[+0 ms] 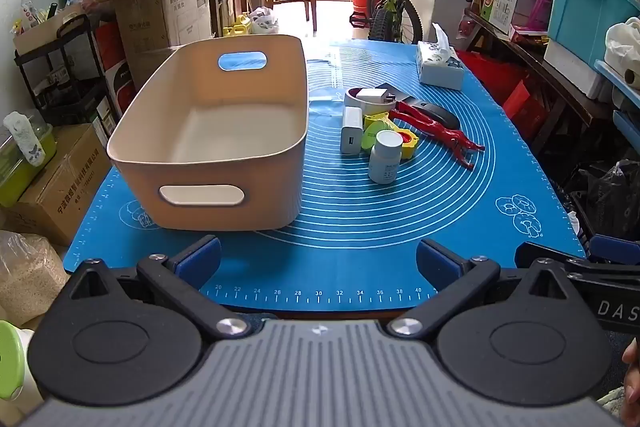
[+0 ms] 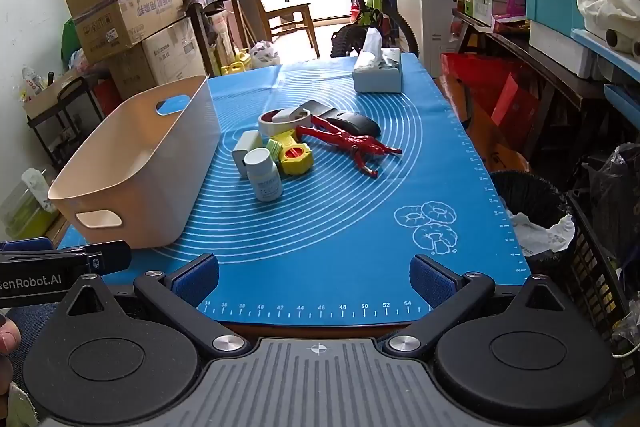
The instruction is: Organize rigid objects
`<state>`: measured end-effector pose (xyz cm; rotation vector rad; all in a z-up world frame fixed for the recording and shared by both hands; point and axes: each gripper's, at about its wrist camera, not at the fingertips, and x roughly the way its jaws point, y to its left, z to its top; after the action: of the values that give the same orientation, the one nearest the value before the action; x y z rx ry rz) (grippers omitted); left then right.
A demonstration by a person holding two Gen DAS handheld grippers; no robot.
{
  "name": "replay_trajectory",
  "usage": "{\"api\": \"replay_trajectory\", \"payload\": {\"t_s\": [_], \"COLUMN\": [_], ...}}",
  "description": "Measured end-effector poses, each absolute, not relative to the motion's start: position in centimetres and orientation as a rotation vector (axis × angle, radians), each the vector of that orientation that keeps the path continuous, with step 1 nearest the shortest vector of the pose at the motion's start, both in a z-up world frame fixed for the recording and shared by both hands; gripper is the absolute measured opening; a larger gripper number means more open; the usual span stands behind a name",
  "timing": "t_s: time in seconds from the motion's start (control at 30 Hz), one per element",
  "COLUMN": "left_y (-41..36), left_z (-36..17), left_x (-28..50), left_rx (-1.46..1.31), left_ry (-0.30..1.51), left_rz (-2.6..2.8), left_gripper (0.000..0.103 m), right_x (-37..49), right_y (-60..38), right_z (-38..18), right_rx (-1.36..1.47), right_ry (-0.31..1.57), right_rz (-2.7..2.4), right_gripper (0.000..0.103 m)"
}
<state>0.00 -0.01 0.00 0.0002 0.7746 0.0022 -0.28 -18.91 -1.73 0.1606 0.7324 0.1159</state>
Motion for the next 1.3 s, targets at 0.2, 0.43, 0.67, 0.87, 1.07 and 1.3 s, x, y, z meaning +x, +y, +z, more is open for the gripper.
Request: {"api": "replay_trajectory", "payload": {"t_s": [0.2, 0.43, 0.67, 0.87, 1.07, 1.3], "left_y": [-0.02, 0.0, -0.1, -0.4, -0.28, -0.26], "left_z": [0.01, 0.0, -0.59, -0.45, -0.33, -0.33], "left_x": [-0.01, 0.0, 0.08, 0.03, 0.05, 0.06], "left_rx": [0.0, -0.002, 0.001, 0.001, -0.001, -0.003], "left_ry": [0.774, 0.774, 0.78, 0.779, 0.78, 0.78], "left_rz": [0.003, 0.003, 0.003, 0.001, 0.0, -0.001], "left_gripper": [0.102, 0.102, 0.102, 0.102, 0.102, 0.102], "right_x": [-0.26, -0.25, -0.24, -0.2, -0.2, -0.2], "right_y": [-18.93, -18.88, -18.84, -18.82, -18.77, -18.72], "right_z": [-1.79, -1.83, -1.87, -1.89, -1.9, -1.92], "right_rx": [0.164, 0.163, 0.163, 0.163, 0.163, 0.163], "right_ry": [0.735, 0.736, 0.739, 0.74, 0.741, 0.742], "right_rz": [0.117, 0.117, 0.116, 0.117, 0.117, 0.117], "right_gripper": [0.1, 0.1, 0.1, 0.1, 0.1, 0.1]}}
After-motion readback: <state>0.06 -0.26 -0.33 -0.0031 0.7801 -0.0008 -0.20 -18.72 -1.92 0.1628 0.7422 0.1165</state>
